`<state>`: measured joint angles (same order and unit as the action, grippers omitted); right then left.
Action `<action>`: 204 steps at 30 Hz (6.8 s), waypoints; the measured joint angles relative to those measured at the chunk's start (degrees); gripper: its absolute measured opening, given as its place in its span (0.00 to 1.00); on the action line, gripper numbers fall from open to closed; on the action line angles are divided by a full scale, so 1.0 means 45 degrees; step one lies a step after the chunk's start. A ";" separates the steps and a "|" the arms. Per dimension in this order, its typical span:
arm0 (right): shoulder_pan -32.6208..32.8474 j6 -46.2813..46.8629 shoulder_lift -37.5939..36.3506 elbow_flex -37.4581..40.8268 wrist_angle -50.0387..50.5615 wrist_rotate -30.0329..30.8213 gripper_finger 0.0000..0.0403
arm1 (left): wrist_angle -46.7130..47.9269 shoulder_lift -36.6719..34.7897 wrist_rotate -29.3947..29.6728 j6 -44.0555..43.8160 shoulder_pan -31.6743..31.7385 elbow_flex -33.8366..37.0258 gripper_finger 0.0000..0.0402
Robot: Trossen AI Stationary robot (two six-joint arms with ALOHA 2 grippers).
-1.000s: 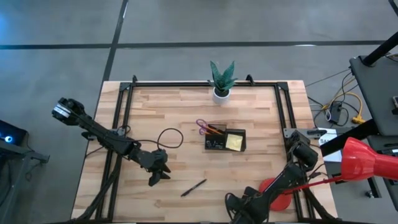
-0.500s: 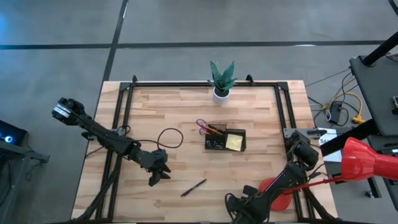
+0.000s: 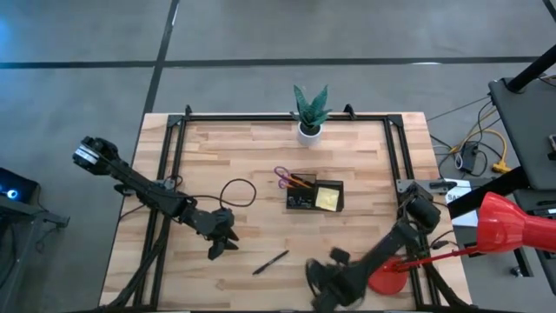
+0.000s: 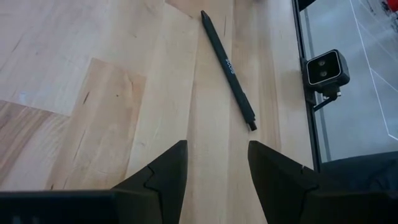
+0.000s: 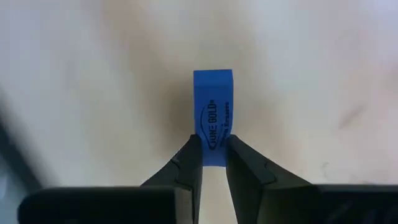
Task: Pick and place office supplies into organizer
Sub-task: Put the blue eraser into the black organizer, then put the black pen into the black organizer
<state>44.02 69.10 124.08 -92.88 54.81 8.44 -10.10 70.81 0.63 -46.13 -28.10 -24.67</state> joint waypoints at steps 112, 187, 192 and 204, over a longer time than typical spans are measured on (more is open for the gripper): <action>-0.7629 -1.2860 -0.2580 0.1420 0.0088 0.2102 0.38 | 0.3139 -0.4446 0.0258 0.0005 0.4235 0.0593 0.38; -0.4608 -1.3021 -0.0327 0.1962 -0.5465 -0.0883 0.03 | -0.0532 0.1518 0.1339 -0.0553 -0.1093 -0.1642 0.38; -0.4617 -1.3009 -0.0317 0.1957 -0.5462 -0.0851 0.03 | 0.0045 0.1370 0.1348 -0.0332 -0.1098 -0.1627 0.38; -0.4618 -1.2240 -0.0292 0.1962 -0.5403 -0.0844 0.03 | 0.0469 0.0471 0.1315 0.2141 -0.1116 -0.1627 0.38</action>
<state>23.24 14.02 122.76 -84.05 30.50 4.64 -7.99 72.93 6.55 -36.49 -33.12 -31.99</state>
